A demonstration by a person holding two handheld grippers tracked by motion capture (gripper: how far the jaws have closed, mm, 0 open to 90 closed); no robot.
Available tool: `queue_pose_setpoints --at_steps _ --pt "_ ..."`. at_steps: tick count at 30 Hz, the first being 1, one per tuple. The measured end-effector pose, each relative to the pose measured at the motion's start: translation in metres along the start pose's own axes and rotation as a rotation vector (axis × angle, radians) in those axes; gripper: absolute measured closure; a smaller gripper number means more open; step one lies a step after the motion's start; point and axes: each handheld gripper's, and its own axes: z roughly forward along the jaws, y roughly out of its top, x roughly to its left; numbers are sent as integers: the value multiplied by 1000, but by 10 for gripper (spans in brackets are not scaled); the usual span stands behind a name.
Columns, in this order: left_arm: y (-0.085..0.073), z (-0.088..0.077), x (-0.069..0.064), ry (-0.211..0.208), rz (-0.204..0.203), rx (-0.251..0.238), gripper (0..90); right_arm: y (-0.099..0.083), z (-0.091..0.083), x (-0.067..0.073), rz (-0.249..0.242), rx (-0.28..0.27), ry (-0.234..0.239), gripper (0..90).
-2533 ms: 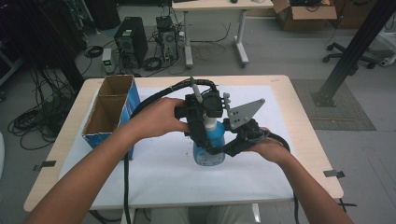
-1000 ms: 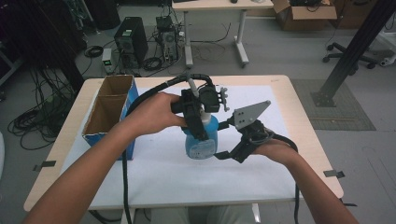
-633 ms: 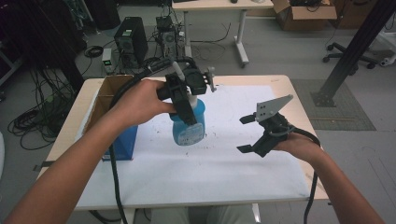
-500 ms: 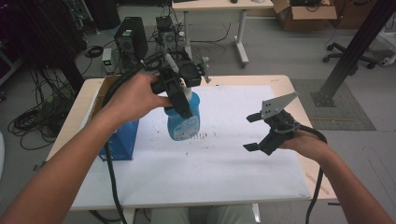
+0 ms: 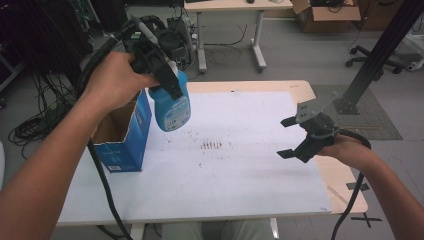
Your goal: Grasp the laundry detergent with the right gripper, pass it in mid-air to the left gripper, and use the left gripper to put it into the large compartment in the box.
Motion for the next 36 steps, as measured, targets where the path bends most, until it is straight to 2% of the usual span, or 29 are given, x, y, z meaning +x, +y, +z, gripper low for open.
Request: queue_pose_setpoints --at_steps 1,2,3,4,5,6,7,8,9,10,12,13,14,19,20,21,22,23,24,25,26,27,30,32,33,36 --pt "-3 -5 7 16 -37 1 378 0 -4 -1 -1 1 -4 32" --pt "-3 -5 7 16 -37 1 378 -1 -5 -1 -1 4 -6 32" --pt "-7 -10 16 34 -79 4 378 -1 -7 -2 -3 9 -9 32" --pt "-7 -10 16 34 -79 4 378 -1 -9 -2 0 13 -11 32" --pt "-11 -14 24 46 -127 5 378 -2 -10 -3 3 16 -13 32" --pt "-11 -14 24 46 -127 5 378 -2 -10 -3 3 16 -13 32" --pt "-16 -17 32 56 -185 -2 379 -3 -13 -4 4 18 -19 32" --pt "-16 -17 32 56 -185 -2 379 -4 -14 -4 6 20 -22 32" --pt "-21 -20 41 66 -242 -6 379 -4 -16 -4 6 20 -25 32" --pt "-21 -20 41 66 -242 -6 378 -4 -16 -4 6 20 -25 32" --pt "-26 -23 49 78 -299 -11 378 -5 -18 -5 5 23 -29 32" --pt "-32 -25 56 94 -346 -3 378 -6 -19 -6 10 29 -30 32" --pt "-32 -25 56 94 -346 -3 378 -6 -19 -6 10 29 -30 32" --pt "-43 -29 70 131 -443 16 378 -10 -19 -9 15 58 -31 32" --pt "-45 -29 72 134 -459 16 378 -10 -18 -9 16 58 -31 32" --pt "-50 -29 77 137 -492 23 378 -11 -19 -9 17 59 -32 32" --pt "-50 -29 77 137 -492 23 378 -11 -19 -9 16 59 -32 32" --pt "-55 -28 81 139 -527 25 378 -11 -19 -9 14 59 -32 32" --pt "-55 -28 81 139 -527 25 378 -11 -19 -9 14 59 -32 32" --pt "-57 -28 82 142 -544 29 378 -10 -19 -9 10 58 -32 32" --pt "-62 -27 86 146 -580 31 378 -10 -19 -9 6 63 -34 33" --pt "-64 -27 88 148 -596 33 379 -10 -19 -8 3 65 -33 33" --pt "-68 -25 91 152 -611 34 378 -11 -19 -8 4 68 -23 38" --pt "-72 -24 94 158 -632 35 378 -11 -19 -8 1 67 -21 38" --pt "-76 -20 97 164 -659 36 378 -12 -19 -9 2 66 -21 38" --pt "-80 -16 99 170 -681 37 378 -12 -19 -9 4 66 -21 38"
